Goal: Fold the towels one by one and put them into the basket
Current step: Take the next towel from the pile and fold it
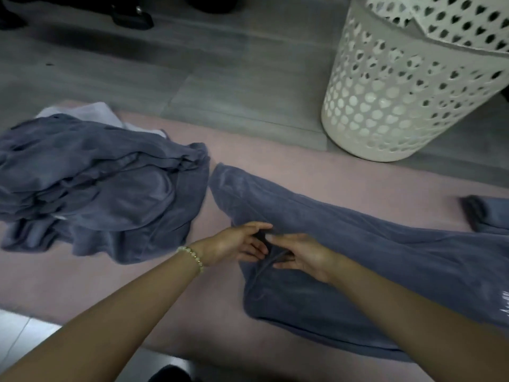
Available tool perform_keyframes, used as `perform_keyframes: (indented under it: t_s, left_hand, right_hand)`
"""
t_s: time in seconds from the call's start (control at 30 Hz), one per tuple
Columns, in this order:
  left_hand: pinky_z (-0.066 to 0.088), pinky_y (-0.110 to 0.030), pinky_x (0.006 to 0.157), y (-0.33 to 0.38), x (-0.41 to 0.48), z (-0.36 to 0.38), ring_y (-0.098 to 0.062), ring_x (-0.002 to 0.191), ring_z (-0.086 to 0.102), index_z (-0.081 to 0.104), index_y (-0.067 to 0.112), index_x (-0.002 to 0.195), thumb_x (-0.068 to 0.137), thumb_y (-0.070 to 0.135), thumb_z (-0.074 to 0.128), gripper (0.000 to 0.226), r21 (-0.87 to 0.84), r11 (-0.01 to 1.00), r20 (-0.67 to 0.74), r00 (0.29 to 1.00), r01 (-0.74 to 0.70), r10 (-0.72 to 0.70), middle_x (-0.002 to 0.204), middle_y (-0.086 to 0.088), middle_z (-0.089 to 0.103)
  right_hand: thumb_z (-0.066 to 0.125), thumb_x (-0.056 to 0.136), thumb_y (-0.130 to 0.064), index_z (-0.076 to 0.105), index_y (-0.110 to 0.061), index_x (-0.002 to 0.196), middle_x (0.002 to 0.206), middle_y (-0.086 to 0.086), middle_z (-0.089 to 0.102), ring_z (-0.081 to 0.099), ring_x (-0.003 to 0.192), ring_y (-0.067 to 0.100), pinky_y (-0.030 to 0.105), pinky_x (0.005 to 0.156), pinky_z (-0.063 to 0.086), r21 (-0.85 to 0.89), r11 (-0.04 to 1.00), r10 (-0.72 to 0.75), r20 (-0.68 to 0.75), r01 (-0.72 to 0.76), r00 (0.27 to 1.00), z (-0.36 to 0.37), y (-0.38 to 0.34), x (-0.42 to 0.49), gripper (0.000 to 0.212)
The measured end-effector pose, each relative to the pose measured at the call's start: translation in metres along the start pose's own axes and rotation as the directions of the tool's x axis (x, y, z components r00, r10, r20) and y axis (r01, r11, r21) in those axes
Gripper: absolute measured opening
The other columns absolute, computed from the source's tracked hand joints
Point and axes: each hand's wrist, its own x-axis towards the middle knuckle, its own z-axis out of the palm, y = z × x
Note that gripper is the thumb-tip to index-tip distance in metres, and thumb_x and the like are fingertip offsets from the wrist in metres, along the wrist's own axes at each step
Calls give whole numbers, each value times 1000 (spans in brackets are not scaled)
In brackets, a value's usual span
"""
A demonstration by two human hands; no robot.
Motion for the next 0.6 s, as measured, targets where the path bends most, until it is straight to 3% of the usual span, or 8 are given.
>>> perform_keyframes:
  t_s: [0.1,0.17,0.23,0.33,0.43,0.53,0.6]
  left_hand:
    - [51,-23,77,5,26,33,-15,73,58,47,22,132,102,27,30,35,70,997,-5,1000,-26,26,76,-6,56]
    - [49,-17,73,7,46,52,-12,74,56,47,22,131,103,28,30,33,162,979,-97,985,-126,143,80,-4,56]
    - [44,-10,75,8,64,66,-11,84,54,47,20,131,102,26,33,32,363,903,-135,946,-229,294,94,-3,59]
    - [37,-17,97,0,90,74,-14,111,51,42,13,137,101,24,39,38,620,755,-118,926,-214,359,125,-2,51]
    - [36,-28,106,-7,113,72,-18,118,46,35,15,142,97,32,46,49,791,576,-94,888,-208,449,135,-3,38]
    - [30,-36,111,-12,129,61,-24,132,33,29,21,146,94,43,49,60,956,287,-64,908,-63,413,146,-1,27]
    - [24,-35,113,-14,135,52,-23,138,24,29,23,146,92,46,51,63,986,166,-75,927,14,368,151,3,27]
  right_hand:
    - [60,91,-17,67,-8,108,100,6,71,67,87,13,21,69,56,26,998,-50,-93,53,994,-40,19,-12,20]
    - [58,92,-17,67,-8,109,104,4,71,68,92,14,21,74,56,94,992,-68,-154,84,986,-73,32,-23,21]
    - [58,92,-17,67,-9,111,110,3,71,67,99,15,22,78,56,125,989,-52,-212,80,976,-112,52,-36,23]
    - [61,90,-14,67,-13,107,117,5,67,65,102,16,23,78,57,151,988,29,-322,21,946,-168,91,-53,18]
    - [67,86,-15,66,-19,103,120,3,65,63,102,14,22,74,57,109,993,78,-377,-39,923,-198,121,-59,17]
    - [70,82,-37,65,-19,112,115,-6,64,60,105,10,20,79,55,-52,996,46,-430,-75,902,-199,127,-46,35]
    - [69,77,-51,69,-19,99,100,-7,67,63,99,11,20,82,52,-201,979,-72,-499,-35,864,-194,122,-32,39]
